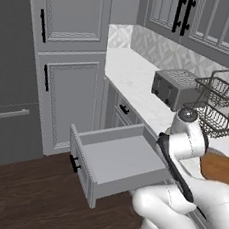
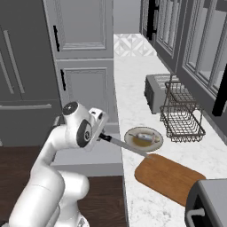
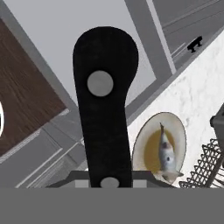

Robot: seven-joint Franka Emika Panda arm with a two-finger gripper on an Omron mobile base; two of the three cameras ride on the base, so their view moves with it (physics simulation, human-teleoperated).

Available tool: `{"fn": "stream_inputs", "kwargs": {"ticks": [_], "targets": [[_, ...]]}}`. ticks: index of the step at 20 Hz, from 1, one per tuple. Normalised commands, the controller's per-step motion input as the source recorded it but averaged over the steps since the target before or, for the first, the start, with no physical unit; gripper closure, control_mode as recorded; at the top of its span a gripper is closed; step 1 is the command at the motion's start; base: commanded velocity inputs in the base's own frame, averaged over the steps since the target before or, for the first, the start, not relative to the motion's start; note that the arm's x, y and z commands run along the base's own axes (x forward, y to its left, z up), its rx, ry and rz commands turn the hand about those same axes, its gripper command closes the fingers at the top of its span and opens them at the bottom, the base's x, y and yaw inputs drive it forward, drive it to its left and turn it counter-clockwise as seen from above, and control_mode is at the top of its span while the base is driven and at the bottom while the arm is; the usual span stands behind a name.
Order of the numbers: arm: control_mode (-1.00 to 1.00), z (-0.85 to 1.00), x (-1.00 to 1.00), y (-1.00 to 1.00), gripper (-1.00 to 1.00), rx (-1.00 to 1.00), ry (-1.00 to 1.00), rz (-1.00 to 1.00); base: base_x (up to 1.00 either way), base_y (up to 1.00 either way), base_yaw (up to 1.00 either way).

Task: Pick up the knife from the drawer and place it on the cutting board. Then place the meat from the plate to the cutting board.

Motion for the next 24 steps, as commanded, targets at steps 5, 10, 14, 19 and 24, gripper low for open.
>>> {"fn": "stream_inputs", "kwargs": {"ticks": [5,10,14,19,24], "targets": [[-1.00,-0.05,0.00,-1.00,1.00,0.00,0.44,0.04,0.00,0.00,0.00],[-1.00,-0.18,0.06,-1.00,1.00,0.02,0.49,0.04,0.00,0.00,0.00],[-1.00,-0.42,0.15,-1.00,1.00,0.07,0.47,0.10,0.00,0.00,0.00],[-1.00,-0.28,0.00,-0.52,1.00,0.05,0.04,0.02,0.00,0.00,0.00],[-1.00,-0.68,-0.01,-0.48,1.00,0.00,0.00,0.00,0.00,0.00,0.00]]}}
